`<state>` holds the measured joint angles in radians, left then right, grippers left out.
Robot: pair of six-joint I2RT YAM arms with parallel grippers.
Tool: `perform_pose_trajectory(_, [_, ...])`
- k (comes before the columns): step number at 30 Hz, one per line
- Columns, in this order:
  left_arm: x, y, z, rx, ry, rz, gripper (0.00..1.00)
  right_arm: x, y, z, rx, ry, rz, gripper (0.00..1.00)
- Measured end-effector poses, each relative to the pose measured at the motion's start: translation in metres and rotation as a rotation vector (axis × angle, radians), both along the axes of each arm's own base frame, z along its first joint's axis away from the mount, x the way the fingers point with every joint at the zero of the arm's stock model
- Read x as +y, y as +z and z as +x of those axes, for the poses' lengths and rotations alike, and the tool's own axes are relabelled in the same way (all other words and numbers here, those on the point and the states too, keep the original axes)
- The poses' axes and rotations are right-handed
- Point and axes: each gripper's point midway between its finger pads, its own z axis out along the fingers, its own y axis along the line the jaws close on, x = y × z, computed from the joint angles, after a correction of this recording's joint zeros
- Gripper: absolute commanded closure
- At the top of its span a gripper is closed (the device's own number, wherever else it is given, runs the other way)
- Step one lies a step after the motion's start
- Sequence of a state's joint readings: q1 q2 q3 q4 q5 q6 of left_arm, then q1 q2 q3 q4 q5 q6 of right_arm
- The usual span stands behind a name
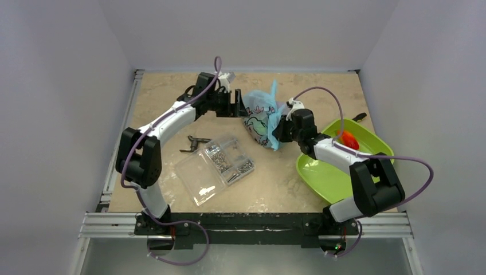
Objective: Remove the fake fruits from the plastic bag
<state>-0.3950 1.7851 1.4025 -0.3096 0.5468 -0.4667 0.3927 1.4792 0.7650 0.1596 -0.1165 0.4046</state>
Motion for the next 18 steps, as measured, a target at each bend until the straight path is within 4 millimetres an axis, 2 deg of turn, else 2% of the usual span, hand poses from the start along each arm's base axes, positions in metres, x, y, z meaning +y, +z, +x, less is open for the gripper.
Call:
perform_pose_trajectory(5, [-0.018, -0.013, -0.010, -0.087, -0.026, 0.140, 0.20, 0.001, -0.012, -0.027, 0.043, 0.027, 0.006, 0.92])
perform_pose_trajectory(11, [-0.036, -0.018, -0.022, -0.187, -0.060, 0.254, 0.20, 0.008, -0.019, -0.065, 0.081, 0.068, 0.059, 0.91])
perform_pose_trajectory(16, [-0.055, -0.023, -0.043, -0.233, -0.129, 0.319, 0.20, 0.008, -0.028, -0.082, 0.114, 0.064, 0.088, 0.89])
perform_pose_trajectory(18, [-0.059, -0.025, -0.051, -0.237, -0.153, 0.334, 0.15, 0.008, -0.027, -0.084, 0.114, 0.060, 0.099, 0.89])
